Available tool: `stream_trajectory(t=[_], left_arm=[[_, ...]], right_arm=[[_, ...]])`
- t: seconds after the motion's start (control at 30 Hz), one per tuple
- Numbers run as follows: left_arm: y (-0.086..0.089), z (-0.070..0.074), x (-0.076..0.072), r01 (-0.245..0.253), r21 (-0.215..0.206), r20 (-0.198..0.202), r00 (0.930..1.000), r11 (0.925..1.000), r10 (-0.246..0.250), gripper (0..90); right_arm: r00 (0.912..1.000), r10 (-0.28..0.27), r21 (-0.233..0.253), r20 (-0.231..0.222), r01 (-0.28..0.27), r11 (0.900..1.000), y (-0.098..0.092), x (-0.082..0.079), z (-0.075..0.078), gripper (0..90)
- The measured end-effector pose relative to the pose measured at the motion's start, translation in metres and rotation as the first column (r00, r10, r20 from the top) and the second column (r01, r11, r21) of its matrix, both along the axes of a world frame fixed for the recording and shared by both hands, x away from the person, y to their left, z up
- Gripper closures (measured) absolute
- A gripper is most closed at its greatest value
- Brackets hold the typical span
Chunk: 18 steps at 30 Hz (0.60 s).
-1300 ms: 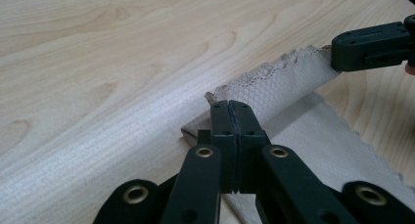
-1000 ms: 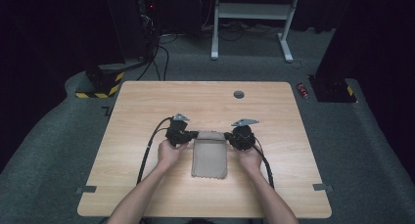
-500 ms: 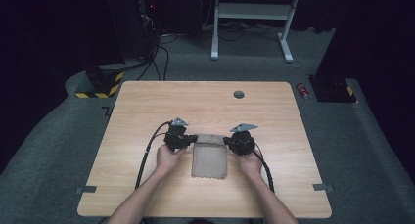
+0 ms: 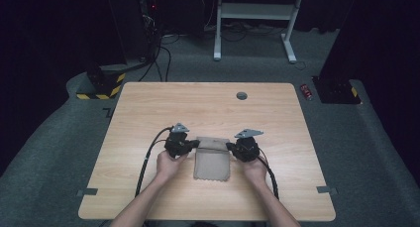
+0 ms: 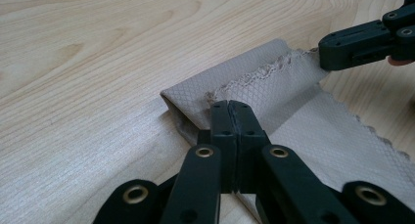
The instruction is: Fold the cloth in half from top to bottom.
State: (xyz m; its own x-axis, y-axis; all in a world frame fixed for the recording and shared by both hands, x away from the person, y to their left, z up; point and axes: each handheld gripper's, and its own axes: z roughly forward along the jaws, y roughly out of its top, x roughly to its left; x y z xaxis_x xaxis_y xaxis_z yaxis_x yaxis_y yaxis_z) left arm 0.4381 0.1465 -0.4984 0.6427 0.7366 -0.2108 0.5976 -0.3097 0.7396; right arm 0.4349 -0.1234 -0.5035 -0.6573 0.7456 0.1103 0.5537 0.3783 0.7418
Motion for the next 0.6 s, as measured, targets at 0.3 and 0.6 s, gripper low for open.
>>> stream_trajectory(t=[0.3,0.6], left_arm=[[0.004,0.000,-0.009,0.001,-0.013,0.006,1.0000,0.9999,-0.001,89.3],[0.004,0.001,-0.013,0.015,-0.010,0.011,0.9998,0.9998,-0.015,89.3]], right_arm=[[0.9999,0.012,0.016,0.010,-0.012,1.000,-0.001,-0.006,0.001,89.5],[0.9998,0.015,0.027,0.011,-0.015,1.000,-0.002,-0.011,0.001,89.5]])
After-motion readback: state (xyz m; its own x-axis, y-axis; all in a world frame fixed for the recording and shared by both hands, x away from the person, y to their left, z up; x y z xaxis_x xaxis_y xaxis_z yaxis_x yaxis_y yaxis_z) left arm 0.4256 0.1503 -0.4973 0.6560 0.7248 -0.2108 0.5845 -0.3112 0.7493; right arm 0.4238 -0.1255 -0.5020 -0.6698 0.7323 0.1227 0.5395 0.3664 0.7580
